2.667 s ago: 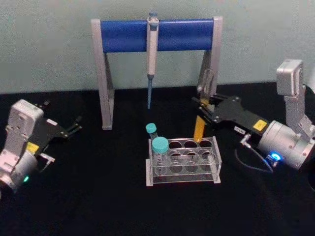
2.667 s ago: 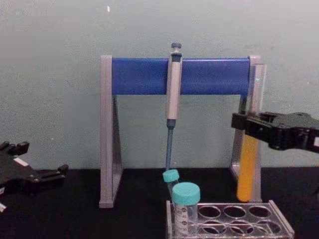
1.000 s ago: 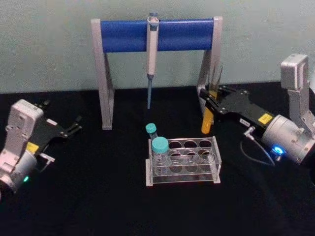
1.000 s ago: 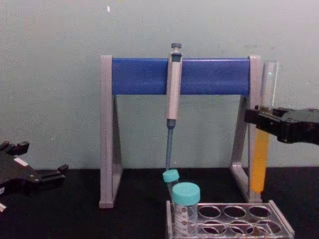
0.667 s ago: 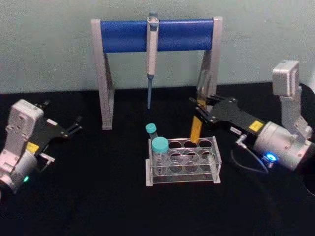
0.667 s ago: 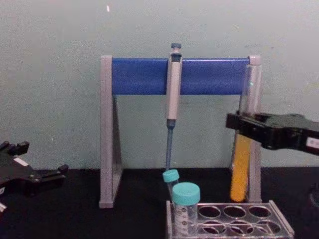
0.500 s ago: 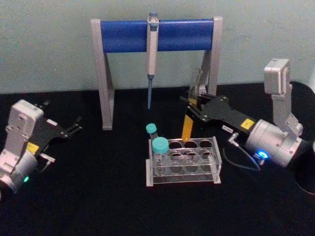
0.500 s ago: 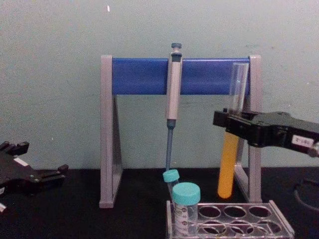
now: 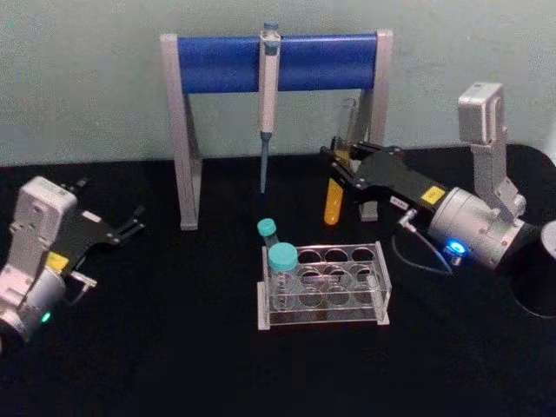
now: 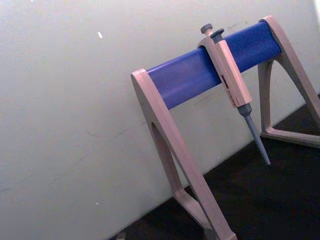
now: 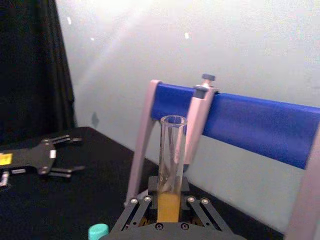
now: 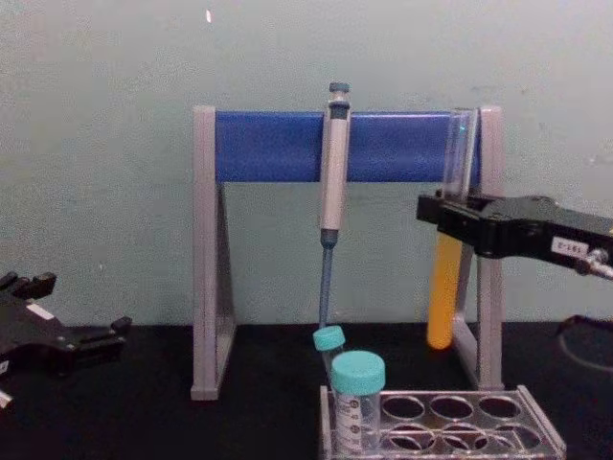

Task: Pick up the test tube from the test tube rack, shake it, then place it back into the test tube rack.

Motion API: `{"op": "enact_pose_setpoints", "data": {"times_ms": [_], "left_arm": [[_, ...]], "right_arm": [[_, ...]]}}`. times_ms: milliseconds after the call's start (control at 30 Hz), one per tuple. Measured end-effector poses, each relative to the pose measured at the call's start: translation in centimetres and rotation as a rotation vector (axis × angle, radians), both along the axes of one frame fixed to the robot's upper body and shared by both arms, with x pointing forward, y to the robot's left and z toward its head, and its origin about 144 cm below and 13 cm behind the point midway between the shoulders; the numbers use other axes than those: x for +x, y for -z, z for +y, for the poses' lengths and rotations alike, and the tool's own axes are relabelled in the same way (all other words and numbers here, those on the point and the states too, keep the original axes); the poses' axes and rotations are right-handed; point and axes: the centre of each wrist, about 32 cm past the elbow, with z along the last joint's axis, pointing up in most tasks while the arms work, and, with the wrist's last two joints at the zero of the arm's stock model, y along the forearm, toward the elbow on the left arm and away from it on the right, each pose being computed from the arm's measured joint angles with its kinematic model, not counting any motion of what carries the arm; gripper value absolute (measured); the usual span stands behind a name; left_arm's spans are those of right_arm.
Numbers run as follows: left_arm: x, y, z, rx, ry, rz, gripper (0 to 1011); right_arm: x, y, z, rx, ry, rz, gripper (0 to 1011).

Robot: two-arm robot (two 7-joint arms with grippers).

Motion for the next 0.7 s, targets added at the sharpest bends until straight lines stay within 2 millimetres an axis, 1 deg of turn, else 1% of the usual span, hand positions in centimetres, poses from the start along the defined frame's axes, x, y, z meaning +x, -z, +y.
{"op": "enact_pose_setpoints", "data": {"times_ms": [300, 700], "left_arm": [[0.00, 0.00, 0.00, 0.000, 0.000, 0.000, 1001], [0.00, 0.00, 0.00, 0.000, 0.000, 0.000, 1001]], "right_arm": [[-0.14, 0.00, -0.80, -0.002, 0.034, 0.005, 238], [-0.20, 0.08, -0.86, 0.000, 0.033, 0.007, 238]]}}
